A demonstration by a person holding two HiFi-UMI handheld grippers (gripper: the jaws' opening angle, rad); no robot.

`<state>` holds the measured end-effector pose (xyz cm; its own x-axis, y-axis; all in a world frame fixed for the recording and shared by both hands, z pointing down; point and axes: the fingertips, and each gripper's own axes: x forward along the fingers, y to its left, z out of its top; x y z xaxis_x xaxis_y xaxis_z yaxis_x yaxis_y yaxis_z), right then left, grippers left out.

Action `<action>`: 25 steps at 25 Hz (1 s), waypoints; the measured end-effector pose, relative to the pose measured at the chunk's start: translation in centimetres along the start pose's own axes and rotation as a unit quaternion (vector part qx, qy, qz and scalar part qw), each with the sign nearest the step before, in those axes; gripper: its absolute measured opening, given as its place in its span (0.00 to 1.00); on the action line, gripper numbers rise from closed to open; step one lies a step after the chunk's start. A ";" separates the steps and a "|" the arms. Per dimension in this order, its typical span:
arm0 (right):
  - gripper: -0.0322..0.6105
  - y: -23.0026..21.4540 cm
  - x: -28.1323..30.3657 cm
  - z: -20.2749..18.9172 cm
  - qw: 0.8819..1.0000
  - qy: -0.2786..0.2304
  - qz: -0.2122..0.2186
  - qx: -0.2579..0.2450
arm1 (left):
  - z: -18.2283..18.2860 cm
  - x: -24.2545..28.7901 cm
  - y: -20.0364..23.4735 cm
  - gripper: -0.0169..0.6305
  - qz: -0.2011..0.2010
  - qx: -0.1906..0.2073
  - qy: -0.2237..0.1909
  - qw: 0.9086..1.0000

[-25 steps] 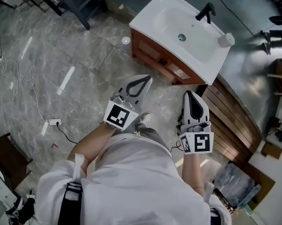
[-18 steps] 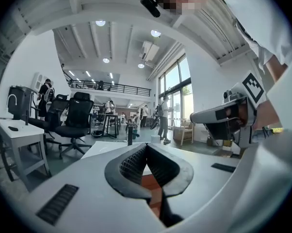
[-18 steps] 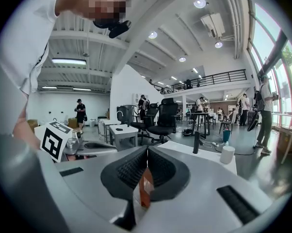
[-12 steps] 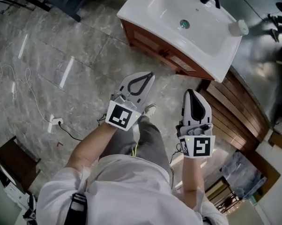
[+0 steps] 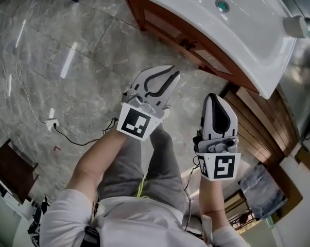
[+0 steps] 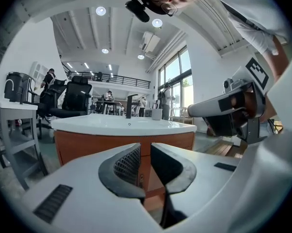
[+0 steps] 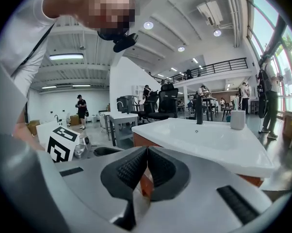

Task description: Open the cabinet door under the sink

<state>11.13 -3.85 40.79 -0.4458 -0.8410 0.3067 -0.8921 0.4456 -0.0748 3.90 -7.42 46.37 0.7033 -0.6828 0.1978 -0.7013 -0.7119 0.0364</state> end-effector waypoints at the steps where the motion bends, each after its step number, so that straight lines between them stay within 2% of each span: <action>1: 0.10 -0.2 0.5 -1.3 1.000 0.000 0.000 0.002 | -1.6 0.6 0.3 0.11 0.004 -0.001 0.003 1.000; 12: 0.10 -2.6 5.7 -12.7 1.000 -0.015 0.004 -0.010 | -16.1 8.0 2.3 0.20 0.009 0.012 0.026 1.000; 20: 0.10 -3.8 8.8 -18.3 0.999 -0.031 0.002 -0.017 | -23.3 13.1 3.4 0.22 0.010 0.024 0.028 0.999; 25: 0.10 -4.8 10.0 -20.9 0.999 -0.031 -0.003 -0.016 | -25.5 15.1 3.6 0.24 0.007 0.026 0.024 0.999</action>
<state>12.51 -8.02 64.02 -0.4442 -0.8611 0.2472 -0.8927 0.4487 -0.0414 9.06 -16.14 74.43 0.6863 -0.6849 0.2446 -0.7030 -0.7110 -0.0183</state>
